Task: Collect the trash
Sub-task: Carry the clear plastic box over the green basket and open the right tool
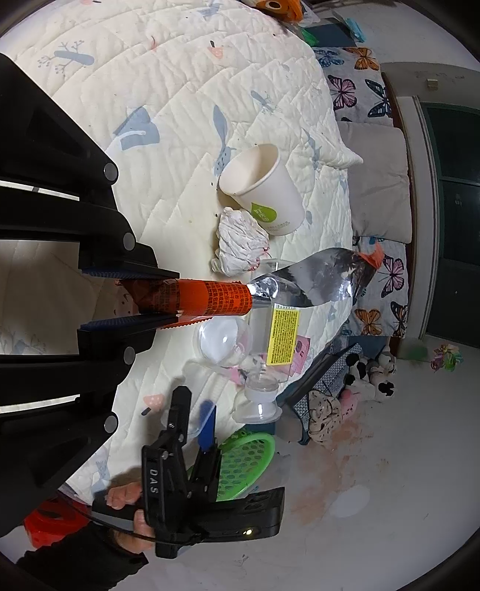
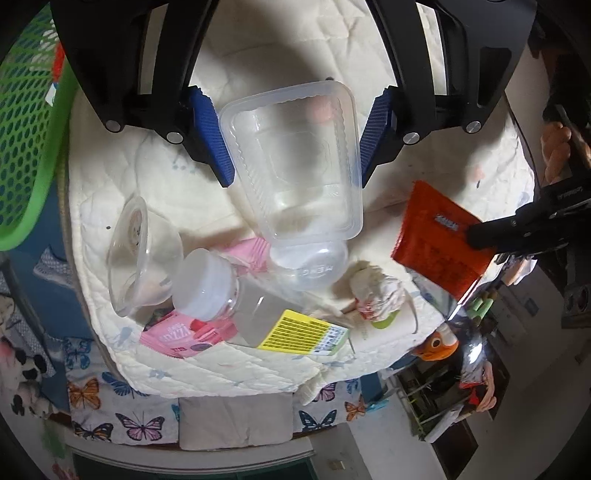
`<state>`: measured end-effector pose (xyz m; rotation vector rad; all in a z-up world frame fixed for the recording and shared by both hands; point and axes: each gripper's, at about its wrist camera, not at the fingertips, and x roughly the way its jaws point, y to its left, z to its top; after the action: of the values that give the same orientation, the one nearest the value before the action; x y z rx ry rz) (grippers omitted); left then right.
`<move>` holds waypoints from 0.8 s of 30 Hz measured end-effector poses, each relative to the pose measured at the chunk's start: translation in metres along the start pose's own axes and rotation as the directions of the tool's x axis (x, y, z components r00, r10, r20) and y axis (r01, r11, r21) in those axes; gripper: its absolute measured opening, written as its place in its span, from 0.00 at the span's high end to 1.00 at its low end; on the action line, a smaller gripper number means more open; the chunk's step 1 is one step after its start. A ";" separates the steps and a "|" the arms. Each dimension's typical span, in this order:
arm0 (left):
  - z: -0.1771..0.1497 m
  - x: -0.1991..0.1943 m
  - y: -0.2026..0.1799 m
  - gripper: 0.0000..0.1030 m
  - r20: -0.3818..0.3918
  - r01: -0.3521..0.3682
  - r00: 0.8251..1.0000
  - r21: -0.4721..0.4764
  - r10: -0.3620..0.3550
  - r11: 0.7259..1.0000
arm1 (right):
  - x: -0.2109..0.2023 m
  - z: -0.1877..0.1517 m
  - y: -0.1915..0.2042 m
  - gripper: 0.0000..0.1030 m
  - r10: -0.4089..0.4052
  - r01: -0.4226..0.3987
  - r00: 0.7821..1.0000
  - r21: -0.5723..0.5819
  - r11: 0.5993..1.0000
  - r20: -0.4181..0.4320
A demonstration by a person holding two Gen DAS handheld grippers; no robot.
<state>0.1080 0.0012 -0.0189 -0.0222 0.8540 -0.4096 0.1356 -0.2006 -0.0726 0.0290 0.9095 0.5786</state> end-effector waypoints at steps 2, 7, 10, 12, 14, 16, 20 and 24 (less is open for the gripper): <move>0.001 -0.001 -0.002 0.84 0.003 0.009 1.000 0.003 -0.009 1.000 | -0.007 -0.002 0.004 0.40 -0.022 0.022 1.000 -0.001 1.000 0.016; 0.006 -0.004 -0.013 0.84 0.011 0.038 0.999 0.024 -0.038 0.999 | -0.030 -0.010 0.009 0.41 -0.061 0.061 0.996 0.006 0.998 0.062; 0.013 -0.006 -0.022 0.84 0.017 0.064 0.998 0.040 -0.065 0.997 | -0.048 -0.016 0.005 0.41 -0.105 0.103 0.991 0.029 0.994 0.088; 0.019 -0.005 -0.029 0.84 0.017 0.084 0.996 0.048 -0.085 0.995 | -0.061 -0.019 -0.001 0.41 -0.139 0.134 0.985 0.053 0.990 0.105; 0.026 -0.003 -0.040 0.84 0.016 0.104 0.994 0.063 -0.106 0.993 | -0.075 -0.025 -0.012 0.41 -0.180 0.171 0.976 0.084 0.982 0.119; 0.033 0.001 -0.052 0.84 0.013 0.121 0.992 0.085 -0.122 0.989 | -0.087 -0.030 -0.024 0.41 -0.223 0.208 0.966 0.115 0.971 0.129; 0.045 0.011 -0.077 0.84 0.002 0.168 0.986 0.115 -0.169 0.979 | -0.112 -0.044 -0.057 0.41 -0.310 0.283 0.942 0.193 0.940 0.129; 0.057 0.028 -0.107 0.84 -0.023 0.215 0.977 0.147 -0.214 0.965 | -0.131 -0.059 -0.088 0.41 -0.388 0.350 0.915 0.257 0.901 0.113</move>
<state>0.1299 -0.1160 0.0182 0.0248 0.8292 -0.6770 0.0701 -0.3512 -0.0362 0.1097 0.7937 0.1088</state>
